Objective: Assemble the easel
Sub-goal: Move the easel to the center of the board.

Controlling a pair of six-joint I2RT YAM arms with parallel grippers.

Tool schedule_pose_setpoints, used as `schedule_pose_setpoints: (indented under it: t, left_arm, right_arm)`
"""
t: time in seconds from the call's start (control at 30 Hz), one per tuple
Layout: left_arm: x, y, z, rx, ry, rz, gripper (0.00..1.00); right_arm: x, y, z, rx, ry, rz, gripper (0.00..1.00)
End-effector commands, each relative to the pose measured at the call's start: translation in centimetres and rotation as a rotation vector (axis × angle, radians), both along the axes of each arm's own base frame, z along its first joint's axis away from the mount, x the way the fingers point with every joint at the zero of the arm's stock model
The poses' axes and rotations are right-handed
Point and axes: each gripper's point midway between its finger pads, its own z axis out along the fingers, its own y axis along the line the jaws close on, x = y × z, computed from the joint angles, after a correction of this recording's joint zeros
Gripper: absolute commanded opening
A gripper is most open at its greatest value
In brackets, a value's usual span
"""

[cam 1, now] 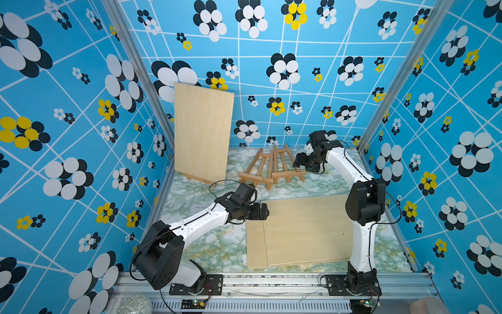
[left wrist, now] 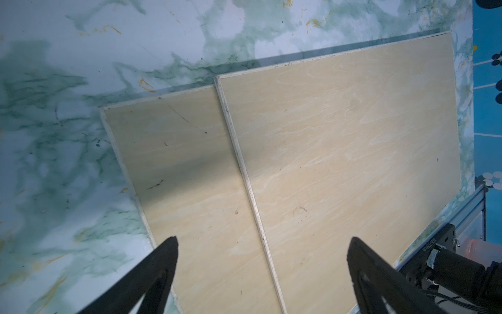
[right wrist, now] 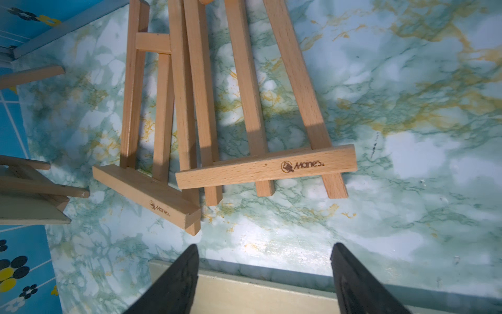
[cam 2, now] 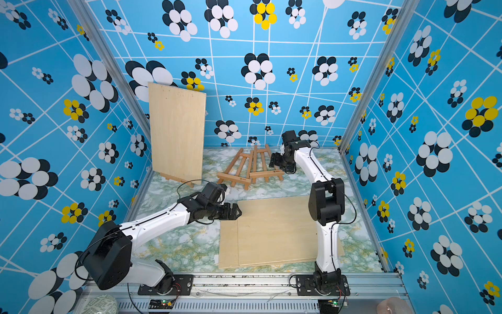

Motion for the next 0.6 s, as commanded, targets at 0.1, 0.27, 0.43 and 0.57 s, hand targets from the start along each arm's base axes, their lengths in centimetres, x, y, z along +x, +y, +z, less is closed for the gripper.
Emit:
schedule_pose_setpoints:
  t: [0.1,0.27,0.43,0.57]
  left_arm:
    - [-0.2,0.4,0.6,-0.033,-0.009,0.017,0.99]
    - [-0.5,1.1,0.7,-0.025,-0.011,0.032,0.99]
    - [-1.0,2.2,0.7,-0.015,-0.011,0.052,0.99]
    - [-1.4,3.2,0.7,-0.013,-0.008,0.072,0.99]
  right_arm:
    - [1.8,3.8,-1.7,0.12,0.02,0.054,0.75]
    - [3.4,5.3,-2.6,0.136,0.016,0.068,0.74]
    - [5.3,5.7,-3.6,0.138,-0.008,0.053,0.74]
    - [6.4,5.8,-4.7,0.122,-0.005,0.038,0.74]
